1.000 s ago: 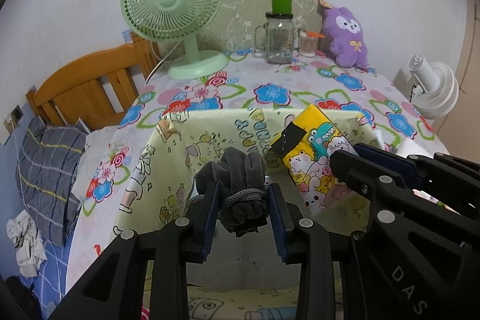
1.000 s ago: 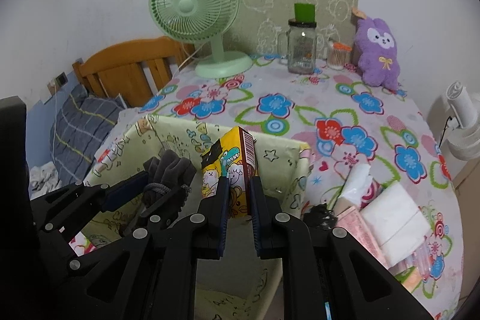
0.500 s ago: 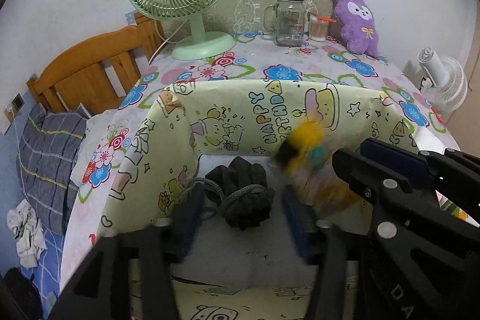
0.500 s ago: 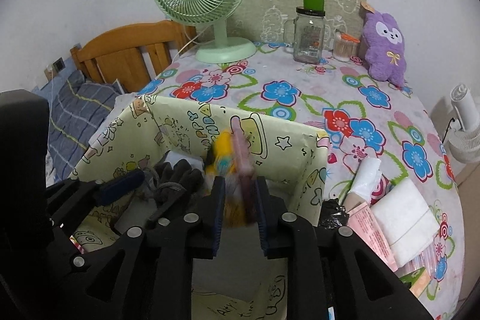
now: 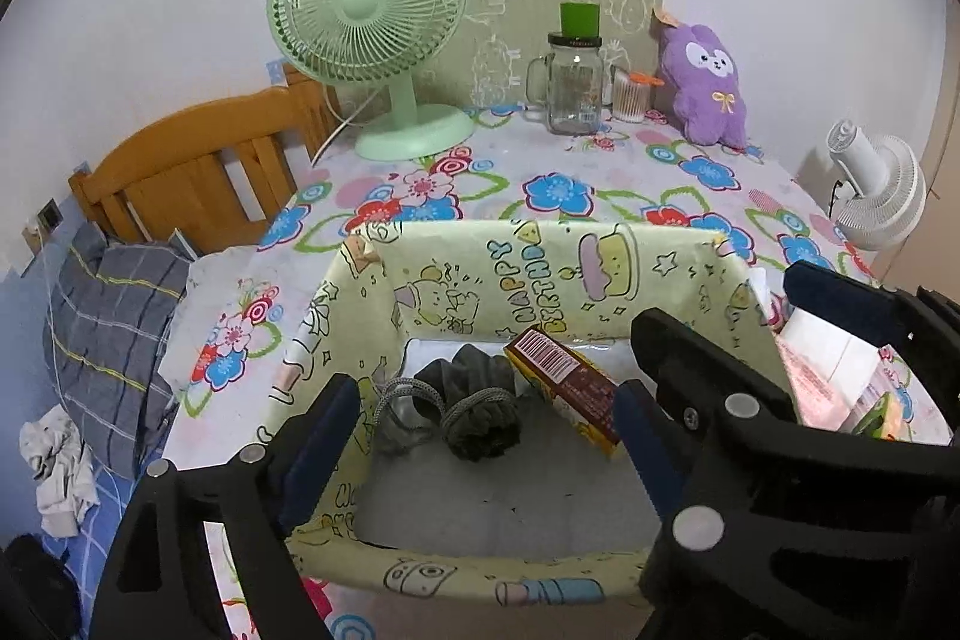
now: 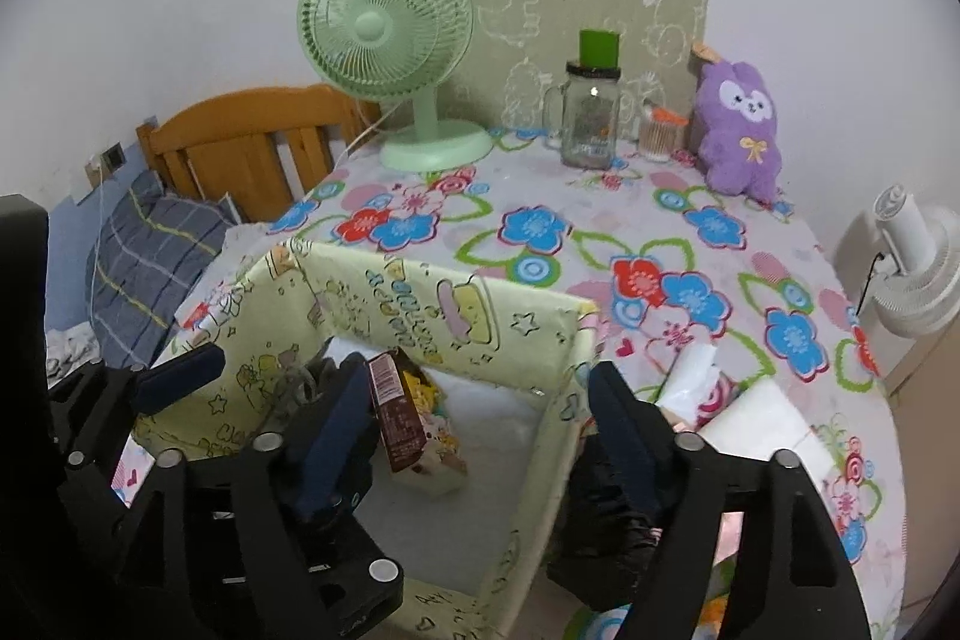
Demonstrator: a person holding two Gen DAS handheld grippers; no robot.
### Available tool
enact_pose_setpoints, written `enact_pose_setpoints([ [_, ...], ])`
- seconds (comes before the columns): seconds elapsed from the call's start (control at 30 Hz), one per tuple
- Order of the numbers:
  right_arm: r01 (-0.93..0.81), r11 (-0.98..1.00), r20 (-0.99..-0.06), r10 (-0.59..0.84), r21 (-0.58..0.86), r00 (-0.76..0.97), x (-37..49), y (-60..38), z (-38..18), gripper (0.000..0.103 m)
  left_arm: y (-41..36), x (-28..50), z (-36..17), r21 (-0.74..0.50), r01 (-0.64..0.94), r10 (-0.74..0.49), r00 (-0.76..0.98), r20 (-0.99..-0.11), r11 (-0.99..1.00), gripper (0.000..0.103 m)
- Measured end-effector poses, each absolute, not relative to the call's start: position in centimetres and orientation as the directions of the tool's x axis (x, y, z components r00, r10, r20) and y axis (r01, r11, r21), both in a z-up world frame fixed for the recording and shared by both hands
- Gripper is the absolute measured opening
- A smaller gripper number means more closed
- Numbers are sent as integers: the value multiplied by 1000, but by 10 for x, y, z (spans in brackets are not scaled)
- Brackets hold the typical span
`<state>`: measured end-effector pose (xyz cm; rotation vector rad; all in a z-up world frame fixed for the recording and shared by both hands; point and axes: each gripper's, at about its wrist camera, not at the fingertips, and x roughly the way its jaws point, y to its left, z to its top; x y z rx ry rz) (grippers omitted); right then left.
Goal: Organize soft objects
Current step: 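Open the left gripper over the bin while the right gripper drops the yellow box inside, then withdraw both grippers from the bin toward the remaining items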
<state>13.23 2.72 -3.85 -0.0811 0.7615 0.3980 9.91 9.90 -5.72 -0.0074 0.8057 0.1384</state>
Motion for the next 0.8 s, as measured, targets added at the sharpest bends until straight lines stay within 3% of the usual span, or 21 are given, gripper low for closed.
enact_pose_setpoints([
  [0.3,-370,926,-642,330,77,692,120,13,-24,94,89,87,-42,39,-115,109,708,-698,993,101],
  [0.8,-357,932,-596,326,70,734,98,-18,-3,98,61,68,-21,46,-87,96,752,-652,995,103],
])
